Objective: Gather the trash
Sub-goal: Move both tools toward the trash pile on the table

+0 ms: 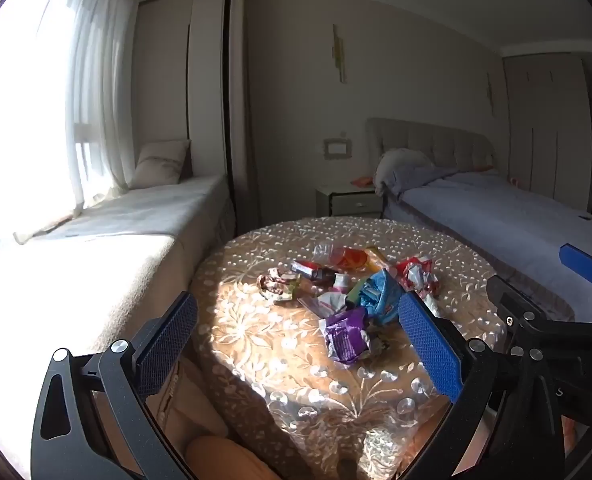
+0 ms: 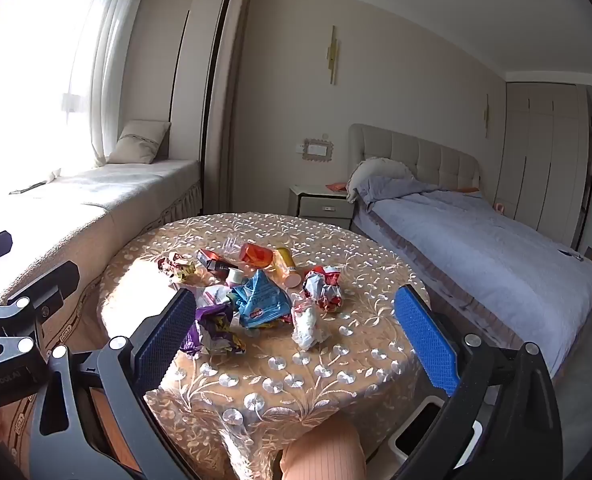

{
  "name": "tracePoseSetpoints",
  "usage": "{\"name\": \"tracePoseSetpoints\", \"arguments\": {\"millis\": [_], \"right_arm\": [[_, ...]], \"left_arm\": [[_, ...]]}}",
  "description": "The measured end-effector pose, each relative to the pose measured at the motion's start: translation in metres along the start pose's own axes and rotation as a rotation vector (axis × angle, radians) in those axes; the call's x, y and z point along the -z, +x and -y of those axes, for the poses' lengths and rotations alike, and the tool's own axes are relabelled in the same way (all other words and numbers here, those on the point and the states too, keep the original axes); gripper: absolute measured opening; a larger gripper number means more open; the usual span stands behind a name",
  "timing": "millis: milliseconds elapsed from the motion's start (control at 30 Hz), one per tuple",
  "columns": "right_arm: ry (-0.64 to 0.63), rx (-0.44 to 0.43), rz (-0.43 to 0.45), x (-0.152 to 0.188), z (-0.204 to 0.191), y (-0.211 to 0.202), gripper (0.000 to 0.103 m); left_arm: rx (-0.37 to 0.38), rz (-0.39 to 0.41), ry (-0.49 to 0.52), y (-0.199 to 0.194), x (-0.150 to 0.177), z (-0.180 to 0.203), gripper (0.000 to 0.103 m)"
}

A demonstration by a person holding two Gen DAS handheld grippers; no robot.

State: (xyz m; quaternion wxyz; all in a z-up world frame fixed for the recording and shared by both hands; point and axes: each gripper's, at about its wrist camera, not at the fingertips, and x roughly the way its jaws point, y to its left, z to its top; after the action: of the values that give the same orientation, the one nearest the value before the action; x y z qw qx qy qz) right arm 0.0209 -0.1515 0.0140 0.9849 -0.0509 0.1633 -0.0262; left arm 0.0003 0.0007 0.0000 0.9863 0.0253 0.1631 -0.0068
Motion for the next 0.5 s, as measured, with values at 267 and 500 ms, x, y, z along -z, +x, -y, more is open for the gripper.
{"name": "tracePoseSetpoints", "arguments": {"millis": [267, 500], "right_arm": [[0.005, -0.002, -0.005, 0.0006, 0.0007, 0.0008, 0.099], [0.003, -0.003, -0.008, 0.0022, 0.0025, 0.0013, 0.099]], "left_arm": [[0.001, -0.004, 0.005, 0.0003, -0.0002, 0.0000, 0.098], [0.004, -0.007, 0.004, 0.0007, 0.0016, -0.0030, 0.098]]}}
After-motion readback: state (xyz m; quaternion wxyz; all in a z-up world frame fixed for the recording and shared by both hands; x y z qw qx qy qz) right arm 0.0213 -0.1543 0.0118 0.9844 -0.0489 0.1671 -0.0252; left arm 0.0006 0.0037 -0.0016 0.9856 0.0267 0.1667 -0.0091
